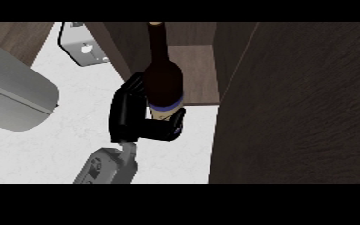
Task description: Pick up the wine, place it into the cabinet and close the cabinet
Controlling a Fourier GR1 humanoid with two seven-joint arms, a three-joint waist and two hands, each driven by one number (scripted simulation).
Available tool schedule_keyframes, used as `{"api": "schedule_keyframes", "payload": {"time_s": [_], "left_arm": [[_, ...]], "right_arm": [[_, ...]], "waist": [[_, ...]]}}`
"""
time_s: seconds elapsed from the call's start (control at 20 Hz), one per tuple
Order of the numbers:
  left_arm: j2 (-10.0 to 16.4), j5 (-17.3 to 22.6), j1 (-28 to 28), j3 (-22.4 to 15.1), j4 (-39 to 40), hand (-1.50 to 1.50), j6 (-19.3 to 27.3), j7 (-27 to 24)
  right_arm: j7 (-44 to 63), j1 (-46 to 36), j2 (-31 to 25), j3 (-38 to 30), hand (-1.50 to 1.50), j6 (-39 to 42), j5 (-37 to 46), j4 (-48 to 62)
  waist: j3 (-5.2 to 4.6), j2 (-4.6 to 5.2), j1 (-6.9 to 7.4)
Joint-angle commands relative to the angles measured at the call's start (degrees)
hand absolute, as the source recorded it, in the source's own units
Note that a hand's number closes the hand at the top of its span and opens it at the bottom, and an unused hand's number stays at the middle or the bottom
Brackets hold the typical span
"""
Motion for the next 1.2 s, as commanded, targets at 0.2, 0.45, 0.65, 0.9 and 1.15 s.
{"api": "schedule_keyframes", "payload": {"time_s": [0.2,0.45,0.65,0.9,1.15], "left_arm": [[0.0,1.8,-10.2,0.4,12.5,1.50,5.0,-1.2],[0.0,6.0,-9.2,-3.9,21.8,1.50,7.1,-11.0],[0.0,8.3,-11.6,-1.6,26.7,1.50,3.6,-12.2],[0.0,14.4,-13.7,-4.4,33.1,1.50,5.2,-18.2],[0.0,20.7,-14.6,-5.4,37.8,1.50,2.5,-24.3]], "right_arm": [[6.3,1.4,-1.1,-2.6,-1.50,1.3,-7.3,-12.9],[3.3,3.0,0.8,0.6,-1.50,1.5,-4.2,-10.6],[2.5,6.8,1.1,2.4,-1.50,1.3,-2.8,-12.3],[3.6,6.0,-0.6,-4.0,-1.50,2.7,-8.5,-12.4],[4.9,4.6,0.7,0.0,-1.50,3.0,-5.1,-12.1]], "waist": [[-0.04,0.19,-0.53],[-0.08,0.26,-1.06],[-0.05,0.14,-0.70],[-0.03,0.29,-1.00],[-0.09,0.25,-0.89]]}}
